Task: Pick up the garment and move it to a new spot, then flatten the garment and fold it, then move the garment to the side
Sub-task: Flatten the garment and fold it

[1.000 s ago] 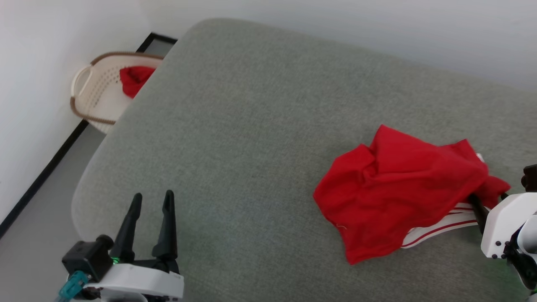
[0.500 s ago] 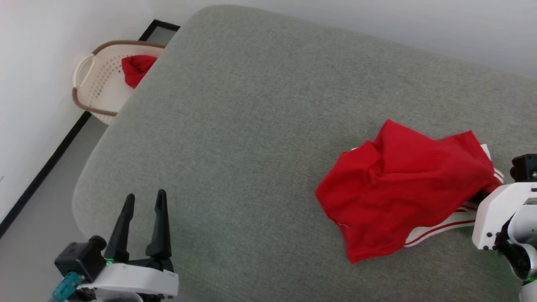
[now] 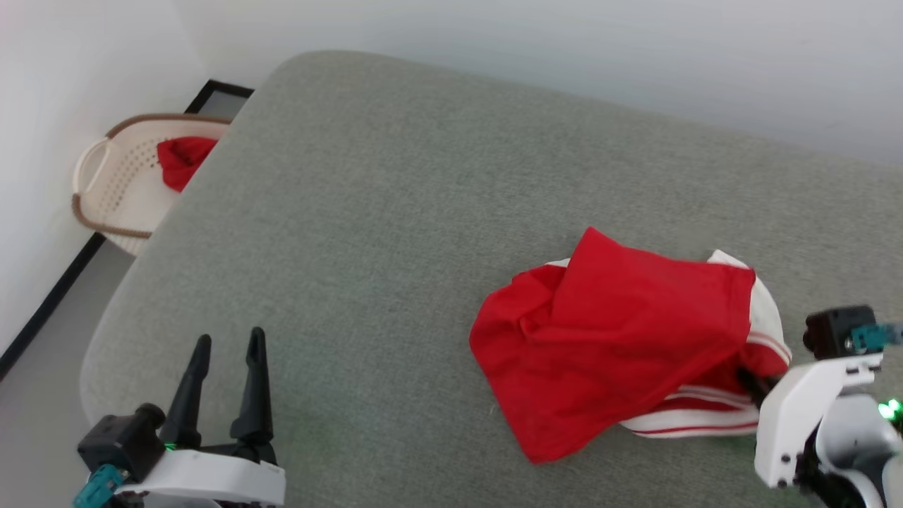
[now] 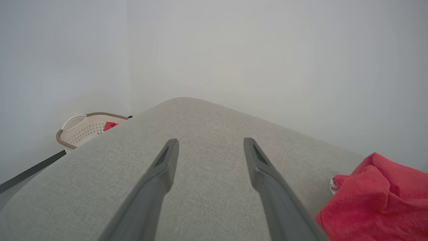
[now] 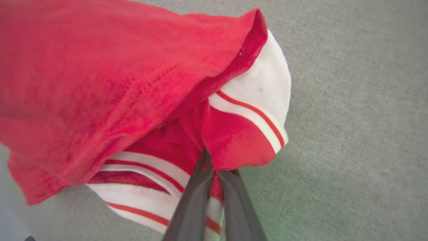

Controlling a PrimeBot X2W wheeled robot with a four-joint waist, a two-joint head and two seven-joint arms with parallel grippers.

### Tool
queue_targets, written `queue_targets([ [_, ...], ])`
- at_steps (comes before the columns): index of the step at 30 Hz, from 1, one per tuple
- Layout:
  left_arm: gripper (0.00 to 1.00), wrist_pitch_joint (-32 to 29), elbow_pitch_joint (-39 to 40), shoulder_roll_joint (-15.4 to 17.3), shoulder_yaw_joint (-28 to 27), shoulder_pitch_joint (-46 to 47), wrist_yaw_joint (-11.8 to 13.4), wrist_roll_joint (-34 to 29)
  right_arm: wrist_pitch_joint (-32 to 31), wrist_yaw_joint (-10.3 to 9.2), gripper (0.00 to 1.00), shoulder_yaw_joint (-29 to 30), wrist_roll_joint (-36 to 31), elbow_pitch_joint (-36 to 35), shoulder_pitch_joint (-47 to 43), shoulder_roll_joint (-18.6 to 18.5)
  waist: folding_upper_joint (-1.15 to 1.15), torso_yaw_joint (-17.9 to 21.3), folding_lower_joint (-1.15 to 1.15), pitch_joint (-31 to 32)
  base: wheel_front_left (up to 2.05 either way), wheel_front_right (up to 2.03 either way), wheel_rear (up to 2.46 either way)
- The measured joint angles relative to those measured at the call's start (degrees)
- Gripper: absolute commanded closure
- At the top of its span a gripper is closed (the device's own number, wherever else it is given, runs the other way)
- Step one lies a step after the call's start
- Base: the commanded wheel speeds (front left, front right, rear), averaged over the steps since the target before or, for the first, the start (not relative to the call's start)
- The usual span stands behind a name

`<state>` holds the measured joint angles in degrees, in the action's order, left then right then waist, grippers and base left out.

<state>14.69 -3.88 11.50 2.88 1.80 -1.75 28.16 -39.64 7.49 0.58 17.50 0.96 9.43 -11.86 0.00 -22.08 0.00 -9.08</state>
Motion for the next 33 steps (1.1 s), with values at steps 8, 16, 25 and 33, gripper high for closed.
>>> queue_targets([
  [8,0.00,-0.38,1.00,0.86,-0.88,-1.03,0.57,0.59,-5.35,0.00,1.00,1.87,0.04,-7.58,-8.95,3.52,0.00,2.62,0.00,1.17,0.00,0.00,0.00],
  [16,0.00,-0.48,1.42,1.35,-1.43,-1.85,1.11,0.64,-4.68,0.00,0.00,3.74,-0.37,-9.34,-12.73,6.70,0.00,4.68,0.00,1.60,0.00,0.00,0.00],
  [25,0.00,-0.31,1.38,1.49,-1.35,-2.07,1.18,0.79,-5.73,0.00,0.00,5.28,1.18,-15.66,-11.47,6.17,0.00,5.99,0.00,1.98,0.00,0.00,0.00],
  [33,0.00,-0.07,1.54,0.94,-0.02,-1.35,0.29,0.52,-3.32,0.00,0.00,8.00,-0.16,-13.43,-4.41,3.08,0.00,5.02,0.00,1.11,0.00,0.00,0.00],
])
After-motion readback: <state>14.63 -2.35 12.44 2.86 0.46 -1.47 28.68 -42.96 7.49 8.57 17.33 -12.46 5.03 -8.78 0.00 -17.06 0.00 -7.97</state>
